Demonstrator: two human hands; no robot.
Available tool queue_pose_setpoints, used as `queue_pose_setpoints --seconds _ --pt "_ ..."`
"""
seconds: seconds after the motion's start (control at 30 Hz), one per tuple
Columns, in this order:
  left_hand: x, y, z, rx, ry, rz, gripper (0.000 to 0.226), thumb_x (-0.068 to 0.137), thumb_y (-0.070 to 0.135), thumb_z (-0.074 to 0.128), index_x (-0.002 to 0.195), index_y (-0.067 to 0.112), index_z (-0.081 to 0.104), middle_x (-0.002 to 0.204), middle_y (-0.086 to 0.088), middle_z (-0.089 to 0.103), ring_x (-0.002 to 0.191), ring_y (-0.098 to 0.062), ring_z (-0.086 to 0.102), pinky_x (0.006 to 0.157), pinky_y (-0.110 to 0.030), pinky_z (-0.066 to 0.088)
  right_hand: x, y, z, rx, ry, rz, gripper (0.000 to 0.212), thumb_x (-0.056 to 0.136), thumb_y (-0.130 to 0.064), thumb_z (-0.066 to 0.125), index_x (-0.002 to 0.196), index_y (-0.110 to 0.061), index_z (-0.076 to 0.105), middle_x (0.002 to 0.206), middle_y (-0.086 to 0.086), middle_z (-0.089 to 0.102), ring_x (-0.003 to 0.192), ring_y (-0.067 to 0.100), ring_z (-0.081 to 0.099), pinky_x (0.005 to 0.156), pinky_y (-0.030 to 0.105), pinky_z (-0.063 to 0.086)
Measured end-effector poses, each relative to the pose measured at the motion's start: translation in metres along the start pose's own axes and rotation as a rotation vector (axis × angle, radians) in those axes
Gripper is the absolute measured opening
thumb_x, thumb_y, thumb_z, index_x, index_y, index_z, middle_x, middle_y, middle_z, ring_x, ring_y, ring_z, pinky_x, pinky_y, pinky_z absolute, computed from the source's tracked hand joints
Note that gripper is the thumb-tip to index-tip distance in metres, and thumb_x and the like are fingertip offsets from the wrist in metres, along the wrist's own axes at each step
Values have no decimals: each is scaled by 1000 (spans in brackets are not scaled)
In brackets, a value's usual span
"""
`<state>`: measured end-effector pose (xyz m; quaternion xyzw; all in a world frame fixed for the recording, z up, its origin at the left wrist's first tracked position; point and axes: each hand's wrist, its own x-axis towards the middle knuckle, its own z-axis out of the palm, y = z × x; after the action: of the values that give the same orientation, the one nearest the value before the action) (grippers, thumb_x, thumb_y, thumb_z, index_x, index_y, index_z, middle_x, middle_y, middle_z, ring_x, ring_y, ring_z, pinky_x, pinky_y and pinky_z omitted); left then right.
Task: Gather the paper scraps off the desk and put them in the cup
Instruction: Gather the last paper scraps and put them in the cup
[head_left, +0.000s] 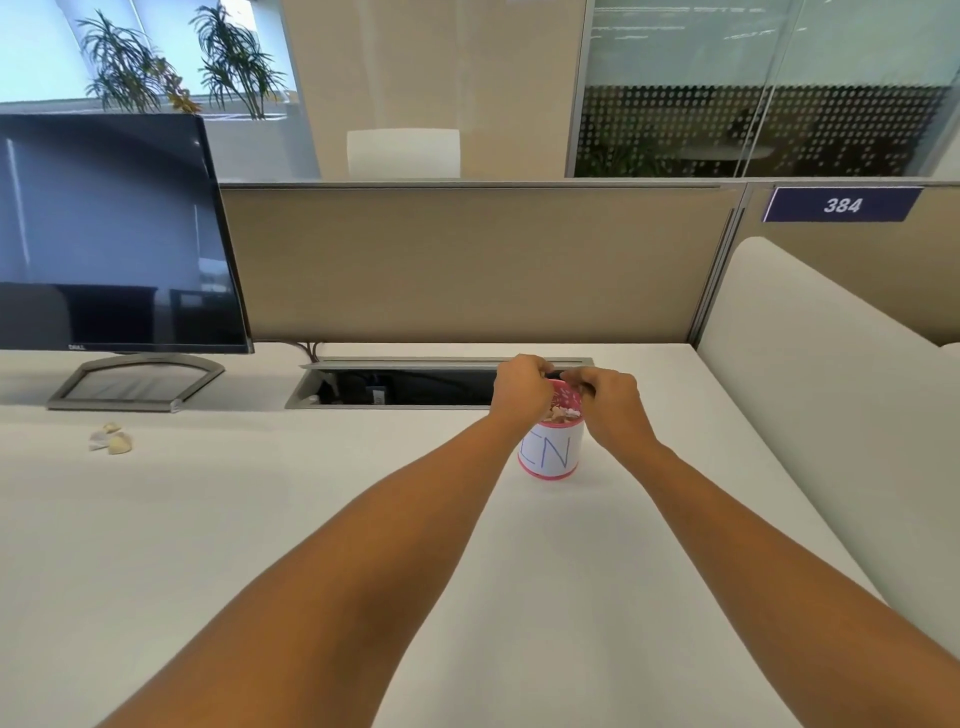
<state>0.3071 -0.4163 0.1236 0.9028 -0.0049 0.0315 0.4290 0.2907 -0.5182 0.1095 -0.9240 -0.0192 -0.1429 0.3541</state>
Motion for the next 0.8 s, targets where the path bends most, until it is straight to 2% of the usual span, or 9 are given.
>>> queue_pose_setpoints --seconds 0.2,0.33,0.5,0.8 --pt "-7 -9 -8 -20 83 6 31 95 3 43 121 2 59 125 -17 61 115 -28 58 100 -32 44 -14 -4 5 95 20 26 29 95 -4 42 113 -4 64 118 15 64 107 29 60 91 27 48" --pt "-19 -23 -19 -21 110 16 28 94 3 43 114 -1 63 117 -19 65 100 -25 61 90 -28 45 -28 -12 11 103 -17 68 30 97 -12 42 120 -7 61 123 12 62 112 28 57 94 28 47" --pt "-42 -59 -32 47 79 -2 31 93 4 44 119 5 61 124 -12 63 114 -26 59 98 -31 45 -58 -33 29 26 -47 21 27 94 -9 48 116 -5 63 125 13 61 116 28 53 104 33 40" --pt "-93 -147 -76 144 56 -103 28 92 13 52 118 9 62 123 -9 63 112 -23 60 99 -29 45 -114 -77 90 -34 -230 -26 23 92 -11 52 111 -11 66 116 6 67 106 18 62 97 23 44"
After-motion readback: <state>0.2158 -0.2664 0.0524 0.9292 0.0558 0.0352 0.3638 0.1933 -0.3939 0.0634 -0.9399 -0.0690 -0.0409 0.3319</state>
